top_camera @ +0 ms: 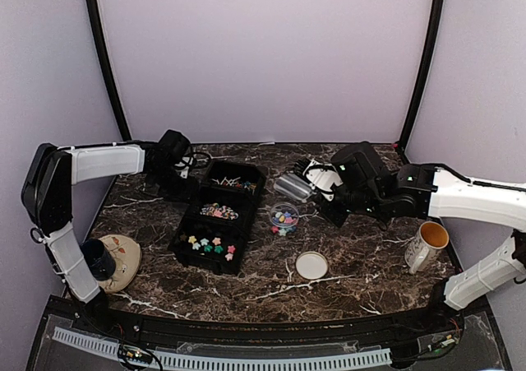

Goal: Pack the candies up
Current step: Hold the plate at the center of the board.

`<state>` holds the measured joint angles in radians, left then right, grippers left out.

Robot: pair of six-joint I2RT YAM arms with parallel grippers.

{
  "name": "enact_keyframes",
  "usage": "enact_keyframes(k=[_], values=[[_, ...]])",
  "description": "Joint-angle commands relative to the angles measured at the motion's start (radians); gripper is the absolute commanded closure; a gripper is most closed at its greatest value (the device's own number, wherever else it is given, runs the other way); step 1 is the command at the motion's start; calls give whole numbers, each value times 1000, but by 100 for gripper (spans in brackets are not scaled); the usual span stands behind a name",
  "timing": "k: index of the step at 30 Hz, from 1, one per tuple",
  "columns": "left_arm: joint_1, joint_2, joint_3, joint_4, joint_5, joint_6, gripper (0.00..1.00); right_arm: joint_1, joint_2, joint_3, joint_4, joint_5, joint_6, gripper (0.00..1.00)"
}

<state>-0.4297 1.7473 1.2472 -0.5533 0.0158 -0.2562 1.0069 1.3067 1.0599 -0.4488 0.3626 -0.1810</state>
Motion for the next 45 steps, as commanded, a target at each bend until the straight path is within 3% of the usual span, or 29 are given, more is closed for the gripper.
enact_keyframes(k=[1,10,16,33,38,45], values=[[0,45,64,-1,21,26,49,12,-23,-7,41,-10,7,100],[6,119,107,-10,65,33,63,12,-14,-18,54,-22,3,100],[6,148,101,-7,76,41,66,11,-16,-21,53,-24,-1,100],[7,119,81,8,118,20,100,19,65,76,-40,-85,-3,100],[6,63,45,20,161,-5,100,47,116,174,-100,-109,-1,100],[1,-70,-75,43,179,-47,100,82,295,401,-308,-140,-9,100]])
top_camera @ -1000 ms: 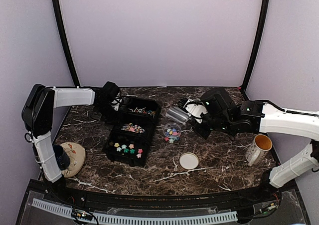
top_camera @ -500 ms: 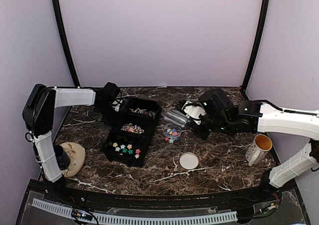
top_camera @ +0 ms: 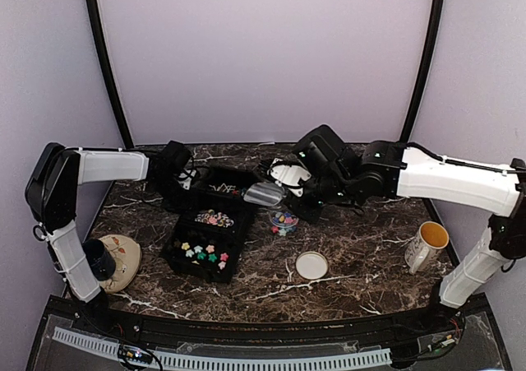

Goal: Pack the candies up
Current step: Hold the plate at the center of the board, then scoop the fake candies from the plate.

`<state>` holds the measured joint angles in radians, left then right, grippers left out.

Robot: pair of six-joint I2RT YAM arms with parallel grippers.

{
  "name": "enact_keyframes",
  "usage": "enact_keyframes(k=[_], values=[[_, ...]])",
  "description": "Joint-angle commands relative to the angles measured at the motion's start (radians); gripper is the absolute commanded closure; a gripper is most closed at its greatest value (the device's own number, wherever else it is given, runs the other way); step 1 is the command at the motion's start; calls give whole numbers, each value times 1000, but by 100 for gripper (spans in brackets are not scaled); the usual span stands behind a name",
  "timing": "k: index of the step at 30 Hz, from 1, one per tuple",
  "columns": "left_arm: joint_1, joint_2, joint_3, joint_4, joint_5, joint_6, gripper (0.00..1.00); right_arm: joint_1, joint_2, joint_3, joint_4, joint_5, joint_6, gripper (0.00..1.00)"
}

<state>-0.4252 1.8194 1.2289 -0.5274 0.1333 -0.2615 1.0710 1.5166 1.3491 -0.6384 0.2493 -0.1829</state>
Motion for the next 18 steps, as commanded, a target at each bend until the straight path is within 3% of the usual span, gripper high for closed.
enact_keyframes(k=[1,8,18], values=[[-8,-161,-71,15,46,-40,100,22,120,141,-146,-30,-10,100],[-47,-243,-142,12,-25,-25,100,53,320,339,-285,-50,-41,100],[-92,-270,-182,36,-130,4,100,91,612,640,-448,41,-72,100]])
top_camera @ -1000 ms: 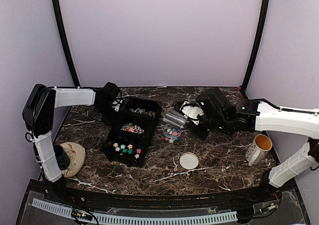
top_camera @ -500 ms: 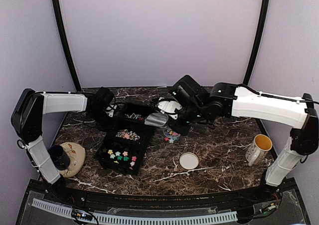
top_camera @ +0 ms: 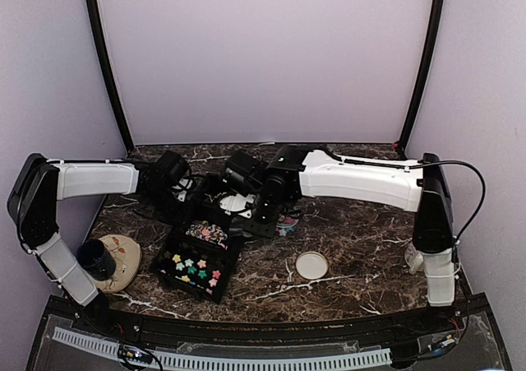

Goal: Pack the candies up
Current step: Scoop the fake candies from the plate.

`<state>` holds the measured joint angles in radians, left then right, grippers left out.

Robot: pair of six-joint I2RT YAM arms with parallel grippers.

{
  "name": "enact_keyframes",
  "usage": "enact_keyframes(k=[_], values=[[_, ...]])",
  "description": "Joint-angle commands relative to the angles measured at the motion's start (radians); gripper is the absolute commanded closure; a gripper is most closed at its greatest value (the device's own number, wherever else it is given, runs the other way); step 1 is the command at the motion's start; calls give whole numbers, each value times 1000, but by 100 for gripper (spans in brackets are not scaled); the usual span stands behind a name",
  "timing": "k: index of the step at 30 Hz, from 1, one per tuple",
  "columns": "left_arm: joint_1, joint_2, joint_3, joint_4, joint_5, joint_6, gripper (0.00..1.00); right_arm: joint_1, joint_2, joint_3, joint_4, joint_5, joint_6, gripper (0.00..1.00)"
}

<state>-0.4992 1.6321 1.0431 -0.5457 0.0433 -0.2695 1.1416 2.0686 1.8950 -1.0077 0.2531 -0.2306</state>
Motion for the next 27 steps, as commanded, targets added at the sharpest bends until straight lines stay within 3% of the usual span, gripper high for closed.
enact_keyframes(k=[1,11,20,27], values=[[-19,-86,3,52,-49,14,100,25,80,113,-93,41,-27,100],[-33,-89,-9,71,-66,13,100,51,244,307,-164,72,-74,100],[-33,-94,-12,92,-60,11,100,69,363,404,-135,-91,-175,100],[-31,-101,-11,102,-60,16,100,75,369,366,-72,-287,-255,100]])
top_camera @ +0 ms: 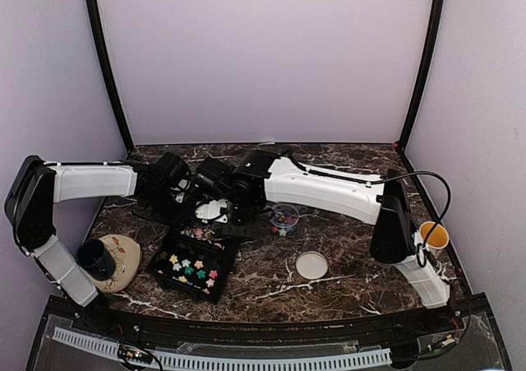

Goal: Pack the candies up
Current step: Scoop the fake candies from the plate.

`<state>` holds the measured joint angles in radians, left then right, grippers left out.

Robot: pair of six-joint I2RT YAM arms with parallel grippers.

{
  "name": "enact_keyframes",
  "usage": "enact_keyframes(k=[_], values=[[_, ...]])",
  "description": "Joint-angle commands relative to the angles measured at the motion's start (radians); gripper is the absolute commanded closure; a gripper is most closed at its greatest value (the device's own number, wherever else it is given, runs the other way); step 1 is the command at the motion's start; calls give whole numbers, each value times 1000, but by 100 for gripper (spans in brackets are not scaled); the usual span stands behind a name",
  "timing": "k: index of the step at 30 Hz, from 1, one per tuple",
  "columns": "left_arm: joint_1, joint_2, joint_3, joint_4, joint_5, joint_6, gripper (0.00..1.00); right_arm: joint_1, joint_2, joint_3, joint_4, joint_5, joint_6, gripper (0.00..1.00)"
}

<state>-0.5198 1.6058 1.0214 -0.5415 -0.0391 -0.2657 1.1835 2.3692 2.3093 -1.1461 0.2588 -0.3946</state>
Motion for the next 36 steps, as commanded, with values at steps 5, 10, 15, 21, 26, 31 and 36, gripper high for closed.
enact_keyframes(k=[5,10,15,21,26,31,36], values=[[-8,-88,6,104,22,11,100,24,31,-165,183,-426,-85,100],[-4,-103,0,117,38,9,100,-9,74,-140,265,-356,115,100],[-3,-124,-9,135,65,7,100,-37,31,-271,459,-287,298,100],[0,-167,-35,191,125,10,100,-40,-58,-491,750,-269,312,100],[2,-196,-51,206,122,12,100,-88,-107,-567,891,-297,428,100],[4,-190,-51,192,105,11,100,-99,-185,-701,1037,-208,470,100],[9,-155,-35,161,98,2,100,-99,-256,-799,1132,-173,470,100]])
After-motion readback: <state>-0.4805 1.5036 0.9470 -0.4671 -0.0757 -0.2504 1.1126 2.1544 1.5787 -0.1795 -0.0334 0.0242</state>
